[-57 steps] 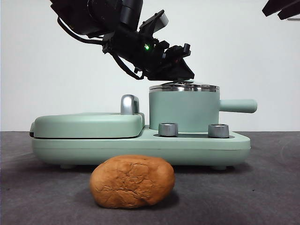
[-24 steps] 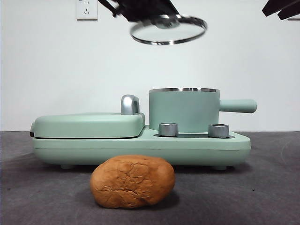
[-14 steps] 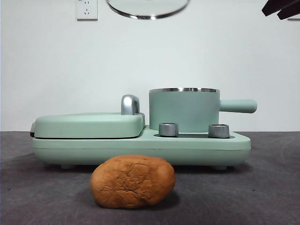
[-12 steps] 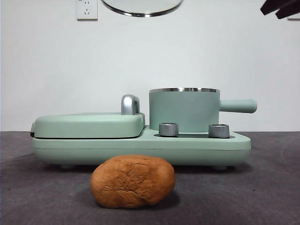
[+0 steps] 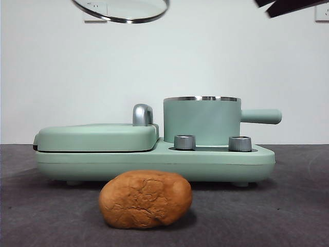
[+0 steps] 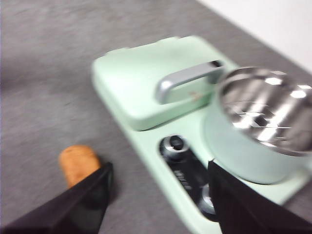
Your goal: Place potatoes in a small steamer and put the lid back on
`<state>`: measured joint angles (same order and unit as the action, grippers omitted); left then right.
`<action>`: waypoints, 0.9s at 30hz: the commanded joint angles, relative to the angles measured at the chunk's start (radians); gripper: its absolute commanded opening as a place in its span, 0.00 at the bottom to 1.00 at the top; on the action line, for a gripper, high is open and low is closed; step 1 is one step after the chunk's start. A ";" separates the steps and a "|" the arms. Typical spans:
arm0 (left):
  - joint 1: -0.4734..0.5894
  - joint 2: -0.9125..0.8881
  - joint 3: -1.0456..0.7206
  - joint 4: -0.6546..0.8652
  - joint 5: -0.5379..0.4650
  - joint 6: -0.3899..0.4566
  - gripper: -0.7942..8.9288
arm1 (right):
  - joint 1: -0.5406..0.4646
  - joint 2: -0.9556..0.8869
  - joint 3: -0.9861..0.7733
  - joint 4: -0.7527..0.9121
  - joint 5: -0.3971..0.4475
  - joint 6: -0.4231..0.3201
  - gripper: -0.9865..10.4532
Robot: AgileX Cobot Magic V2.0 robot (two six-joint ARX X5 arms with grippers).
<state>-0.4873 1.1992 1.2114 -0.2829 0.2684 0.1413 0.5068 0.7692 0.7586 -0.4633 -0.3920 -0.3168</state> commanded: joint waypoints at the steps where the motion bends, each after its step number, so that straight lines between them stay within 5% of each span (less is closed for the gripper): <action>1: 0.000 -0.034 -0.011 0.019 0.005 -0.008 0.10 | 0.058 0.051 0.016 0.008 0.000 0.002 0.40; 13: 0.000 -0.053 -0.020 -0.001 0.004 -0.024 0.10 | 0.292 0.377 0.016 0.137 0.008 -0.040 0.43; 27: 0.004 -0.053 -0.020 0.000 -0.018 -0.024 0.10 | 0.343 0.643 0.016 0.271 0.055 -0.067 0.43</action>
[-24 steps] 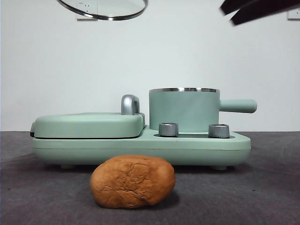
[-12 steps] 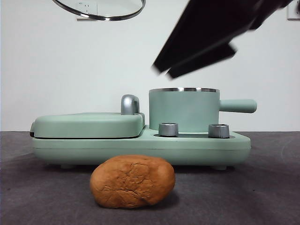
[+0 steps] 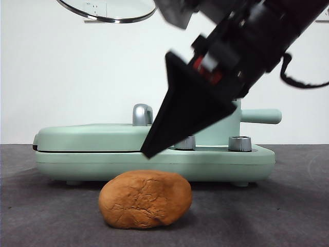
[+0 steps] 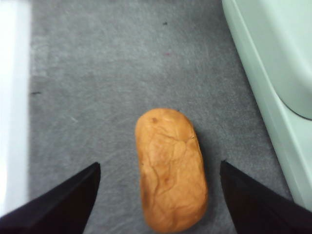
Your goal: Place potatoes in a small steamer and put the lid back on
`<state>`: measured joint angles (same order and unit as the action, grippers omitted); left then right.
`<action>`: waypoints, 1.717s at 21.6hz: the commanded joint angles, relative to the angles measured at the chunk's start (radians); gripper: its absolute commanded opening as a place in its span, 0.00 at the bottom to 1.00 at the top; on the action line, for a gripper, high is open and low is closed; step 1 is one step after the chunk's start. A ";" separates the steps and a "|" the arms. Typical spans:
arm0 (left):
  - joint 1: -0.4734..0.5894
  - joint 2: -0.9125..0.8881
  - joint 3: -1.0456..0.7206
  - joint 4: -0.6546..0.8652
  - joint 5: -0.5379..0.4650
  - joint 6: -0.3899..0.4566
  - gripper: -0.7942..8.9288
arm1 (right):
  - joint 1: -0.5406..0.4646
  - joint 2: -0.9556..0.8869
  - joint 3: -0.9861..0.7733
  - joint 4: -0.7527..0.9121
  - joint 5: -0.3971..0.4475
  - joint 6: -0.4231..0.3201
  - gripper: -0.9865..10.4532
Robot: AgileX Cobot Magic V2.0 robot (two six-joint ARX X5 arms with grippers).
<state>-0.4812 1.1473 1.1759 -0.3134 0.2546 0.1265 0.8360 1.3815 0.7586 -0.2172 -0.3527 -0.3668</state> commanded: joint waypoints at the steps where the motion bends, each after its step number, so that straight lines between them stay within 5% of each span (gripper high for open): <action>1: -0.002 -0.001 0.016 0.030 -0.004 -0.009 0.10 | 0.014 0.043 0.016 0.036 0.018 -0.017 0.43; 12: 0.000 -0.001 0.016 0.030 -0.004 -0.008 0.10 | 0.014 0.161 0.016 0.060 0.021 -0.015 0.42; 16: 0.000 -0.001 0.016 0.029 -0.004 -0.008 0.10 | 0.014 0.174 0.016 0.048 0.022 -0.014 0.26; 22: 0.000 -0.001 0.016 0.030 -0.006 -0.009 0.10 | 0.002 0.164 0.016 -0.137 0.087 -0.002 0.25; 31: 0.003 -0.001 0.016 0.030 -0.016 -0.015 0.10 | -0.085 -0.192 0.015 -0.367 0.104 0.027 0.25; 37: 0.003 -0.001 0.016 0.030 -0.016 -0.011 0.10 | -0.256 -0.491 0.016 -0.413 0.235 0.047 0.25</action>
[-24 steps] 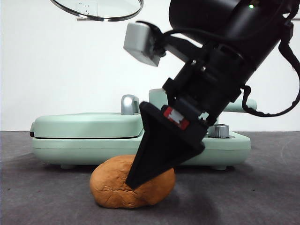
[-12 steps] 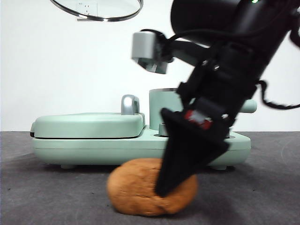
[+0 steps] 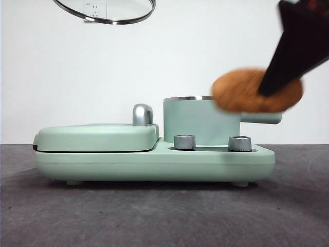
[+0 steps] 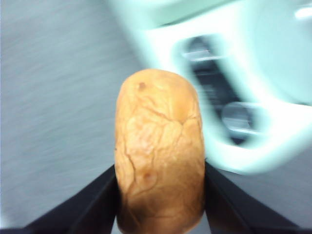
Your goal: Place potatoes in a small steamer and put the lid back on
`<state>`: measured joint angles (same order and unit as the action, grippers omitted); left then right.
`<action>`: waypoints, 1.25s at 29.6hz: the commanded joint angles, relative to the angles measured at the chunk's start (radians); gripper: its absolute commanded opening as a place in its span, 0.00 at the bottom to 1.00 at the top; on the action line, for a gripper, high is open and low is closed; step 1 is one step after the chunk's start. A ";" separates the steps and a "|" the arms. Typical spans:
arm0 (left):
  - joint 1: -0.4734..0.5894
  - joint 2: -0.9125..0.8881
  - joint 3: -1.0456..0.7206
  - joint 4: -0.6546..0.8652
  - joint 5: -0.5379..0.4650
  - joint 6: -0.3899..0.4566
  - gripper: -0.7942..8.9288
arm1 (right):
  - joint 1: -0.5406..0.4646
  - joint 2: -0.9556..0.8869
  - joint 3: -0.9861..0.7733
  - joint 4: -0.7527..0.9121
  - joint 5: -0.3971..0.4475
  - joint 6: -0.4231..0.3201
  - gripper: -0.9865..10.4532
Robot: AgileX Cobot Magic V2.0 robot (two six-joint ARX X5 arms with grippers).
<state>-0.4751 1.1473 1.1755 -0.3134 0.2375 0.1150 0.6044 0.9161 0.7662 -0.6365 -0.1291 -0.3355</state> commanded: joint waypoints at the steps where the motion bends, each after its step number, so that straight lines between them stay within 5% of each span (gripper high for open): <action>1: -0.003 -0.001 0.016 0.029 0.002 0.001 0.10 | -0.056 -0.053 0.008 0.010 0.016 0.023 0.25; 13: -0.003 -0.001 0.016 0.027 0.002 0.000 0.10 | -0.112 0.039 0.117 0.032 0.018 0.066 0.25; 37: -0.003 -0.001 0.016 0.014 0.002 -0.001 0.10 | -0.177 0.779 0.851 -0.016 -0.013 0.064 0.25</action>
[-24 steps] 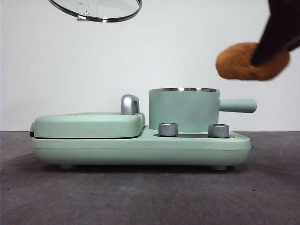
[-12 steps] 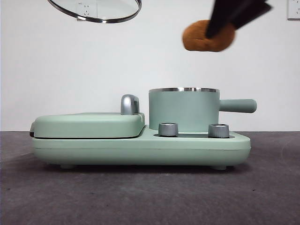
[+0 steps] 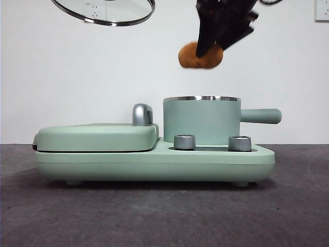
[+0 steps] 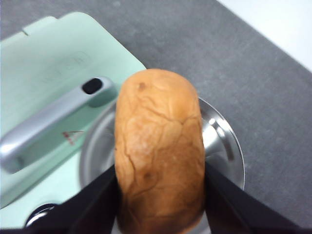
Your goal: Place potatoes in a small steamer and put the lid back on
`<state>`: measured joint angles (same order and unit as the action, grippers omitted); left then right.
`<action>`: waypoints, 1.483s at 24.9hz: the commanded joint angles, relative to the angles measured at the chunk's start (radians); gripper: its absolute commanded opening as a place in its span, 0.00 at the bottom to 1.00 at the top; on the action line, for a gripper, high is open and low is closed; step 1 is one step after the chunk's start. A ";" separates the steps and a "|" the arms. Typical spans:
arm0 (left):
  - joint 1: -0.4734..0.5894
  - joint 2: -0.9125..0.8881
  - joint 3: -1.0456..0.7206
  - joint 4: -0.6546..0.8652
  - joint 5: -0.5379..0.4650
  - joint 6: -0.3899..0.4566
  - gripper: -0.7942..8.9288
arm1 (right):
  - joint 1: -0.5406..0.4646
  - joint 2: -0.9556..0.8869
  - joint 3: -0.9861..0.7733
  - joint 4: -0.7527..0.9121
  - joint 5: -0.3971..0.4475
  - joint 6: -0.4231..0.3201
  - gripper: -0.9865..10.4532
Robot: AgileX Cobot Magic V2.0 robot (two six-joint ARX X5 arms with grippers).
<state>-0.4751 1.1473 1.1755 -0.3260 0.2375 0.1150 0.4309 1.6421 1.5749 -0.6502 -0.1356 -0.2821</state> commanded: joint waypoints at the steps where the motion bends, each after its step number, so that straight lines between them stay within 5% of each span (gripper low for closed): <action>1: -0.003 -0.001 0.016 0.027 0.002 -0.001 0.10 | -0.009 0.076 0.056 -0.003 -0.012 0.010 0.25; 21: -0.003 -0.001 0.016 0.027 0.002 0.000 0.10 | -0.055 0.296 0.071 -0.015 -0.056 0.010 0.25; 26: -0.003 -0.001 0.016 0.026 0.002 0.000 0.10 | -0.055 0.293 0.071 -0.006 -0.078 0.005 0.38; 37: -0.003 0.000 0.016 0.002 0.002 0.000 0.10 | -0.034 -0.047 0.067 -0.039 -0.159 0.014 0.38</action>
<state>-0.4751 1.1473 1.1755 -0.3557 0.2371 0.1154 0.3882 1.5814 1.6253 -0.6933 -0.2905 -0.2794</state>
